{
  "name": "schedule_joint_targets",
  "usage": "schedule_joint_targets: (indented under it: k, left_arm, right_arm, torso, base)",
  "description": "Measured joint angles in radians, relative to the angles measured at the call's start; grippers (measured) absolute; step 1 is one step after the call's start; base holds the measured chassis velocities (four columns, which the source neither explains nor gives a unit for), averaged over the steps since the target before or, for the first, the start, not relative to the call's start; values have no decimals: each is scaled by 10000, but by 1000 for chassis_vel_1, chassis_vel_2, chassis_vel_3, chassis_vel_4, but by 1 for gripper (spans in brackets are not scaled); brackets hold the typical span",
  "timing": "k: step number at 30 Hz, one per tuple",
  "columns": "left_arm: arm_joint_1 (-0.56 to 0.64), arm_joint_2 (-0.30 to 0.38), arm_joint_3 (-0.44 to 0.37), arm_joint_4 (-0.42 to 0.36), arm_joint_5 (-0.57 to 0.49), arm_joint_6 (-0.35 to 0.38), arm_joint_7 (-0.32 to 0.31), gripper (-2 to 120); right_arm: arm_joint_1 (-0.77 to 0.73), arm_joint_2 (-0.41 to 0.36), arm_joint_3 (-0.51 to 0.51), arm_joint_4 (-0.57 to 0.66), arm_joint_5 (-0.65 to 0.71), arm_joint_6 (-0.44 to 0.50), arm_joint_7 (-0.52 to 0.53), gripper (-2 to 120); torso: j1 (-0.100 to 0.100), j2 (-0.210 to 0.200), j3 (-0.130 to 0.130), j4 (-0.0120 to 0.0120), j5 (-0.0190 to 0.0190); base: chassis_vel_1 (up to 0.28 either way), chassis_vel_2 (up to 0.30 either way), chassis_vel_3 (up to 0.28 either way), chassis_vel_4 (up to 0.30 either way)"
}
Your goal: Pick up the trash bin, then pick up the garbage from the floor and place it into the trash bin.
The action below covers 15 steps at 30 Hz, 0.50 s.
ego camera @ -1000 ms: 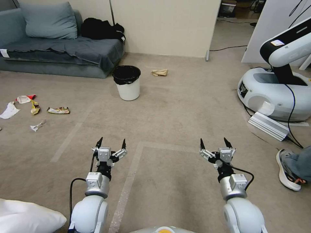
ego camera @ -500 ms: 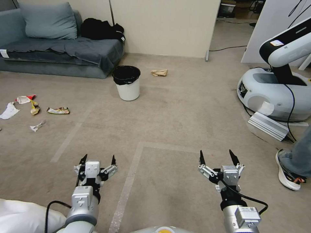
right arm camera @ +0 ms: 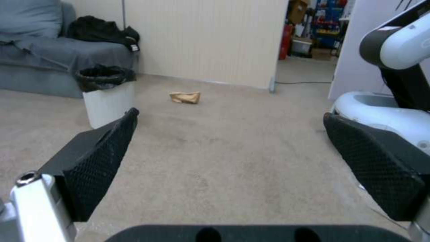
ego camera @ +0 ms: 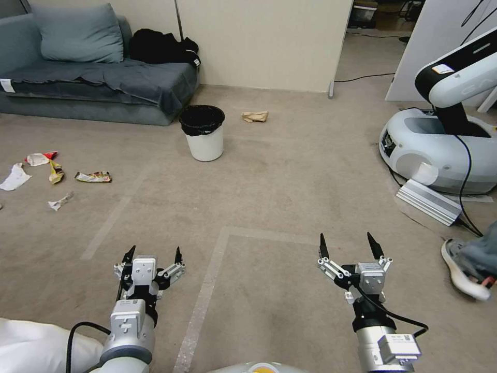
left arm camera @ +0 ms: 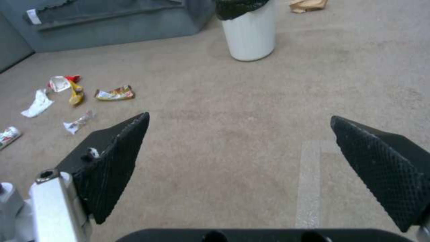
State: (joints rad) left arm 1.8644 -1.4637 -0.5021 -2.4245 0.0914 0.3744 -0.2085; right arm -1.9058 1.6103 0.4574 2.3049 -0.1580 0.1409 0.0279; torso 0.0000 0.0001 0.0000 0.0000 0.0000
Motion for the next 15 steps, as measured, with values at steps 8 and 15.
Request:
schedule_joint_targets:
  k: [8,15]
  left_arm:
    - [-12,21,-8,21,-5,-43,27,99]
    - [-35,-30,-9,-8,-96,36,26,99]
  right_arm:
    - [-1,-9,26,-24,-48,-20,-229,100]
    - [21,-14,52,-47,-54,-27,-238,100]
  torso:
    - [0,0,0,0,0]
    - [0,0,0,-1,0]
  base:
    - [0,0,0,0]
    - [-81,95,80,-90]
